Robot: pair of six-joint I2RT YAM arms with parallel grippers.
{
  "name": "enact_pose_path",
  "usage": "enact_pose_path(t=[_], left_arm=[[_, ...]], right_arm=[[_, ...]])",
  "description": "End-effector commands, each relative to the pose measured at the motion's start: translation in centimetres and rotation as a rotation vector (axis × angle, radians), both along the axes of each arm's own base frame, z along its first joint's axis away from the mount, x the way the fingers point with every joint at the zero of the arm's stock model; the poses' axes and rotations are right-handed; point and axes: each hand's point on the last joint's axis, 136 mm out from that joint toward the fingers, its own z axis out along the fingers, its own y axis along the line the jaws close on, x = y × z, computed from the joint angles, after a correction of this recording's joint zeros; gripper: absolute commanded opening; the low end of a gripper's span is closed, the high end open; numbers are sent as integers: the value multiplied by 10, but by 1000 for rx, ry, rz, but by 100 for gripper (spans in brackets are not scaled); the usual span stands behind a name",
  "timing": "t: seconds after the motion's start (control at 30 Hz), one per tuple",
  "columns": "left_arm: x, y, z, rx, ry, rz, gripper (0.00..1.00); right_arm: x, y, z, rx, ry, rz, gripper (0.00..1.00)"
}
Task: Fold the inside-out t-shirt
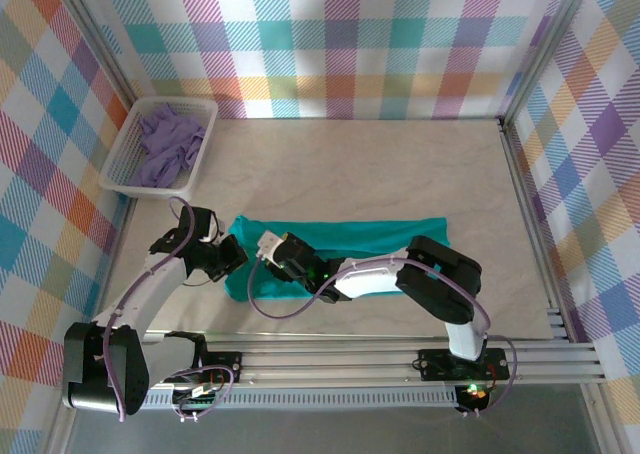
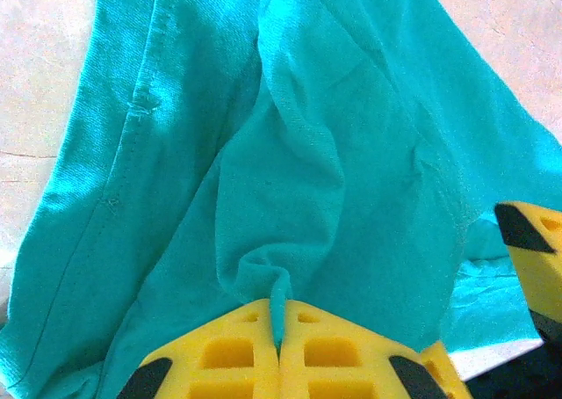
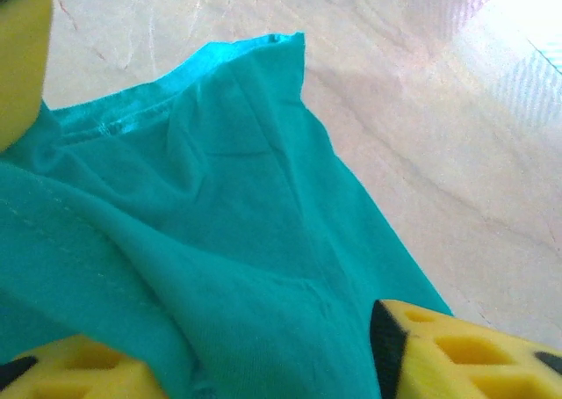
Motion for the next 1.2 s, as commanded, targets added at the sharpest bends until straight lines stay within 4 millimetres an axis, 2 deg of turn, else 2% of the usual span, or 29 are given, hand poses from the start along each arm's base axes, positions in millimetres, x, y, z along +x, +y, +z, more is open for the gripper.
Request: enact_pose_path(t=[0.0,0.37,0.5,0.6,0.7,0.83,0.9,1.0,1.07,1.17], left_arm=[[2,3,0,11,-8,-7,0],[-4,3,-7,8,12,-4,3],[-7,4,-11,9,15,12,7],[-9,8,-19,22,27,33,18],[-6,17,-20,62,9,74,34],[6,32,-1,132,-71,143,46],[11,37,13,146,-132,168,49],[22,21,37,106,-249,124,53],[32,1,46,47,-311,68,53],[52,-31,52,-50,-359,1,52]], right_arm=[[-7,-3,18,33,5,14,48],[-46,0,-8,-30,154,210,9],[-65,-7,-15,-56,223,282,2],[-81,-8,-29,-94,296,348,6],[-88,-10,-39,-122,334,370,20],[-91,-13,-23,-89,361,373,41],[-94,-14,-8,-34,390,378,46],[-94,-19,17,90,445,375,48],[-85,-23,32,216,503,343,47],[-62,-25,36,352,595,272,40]])
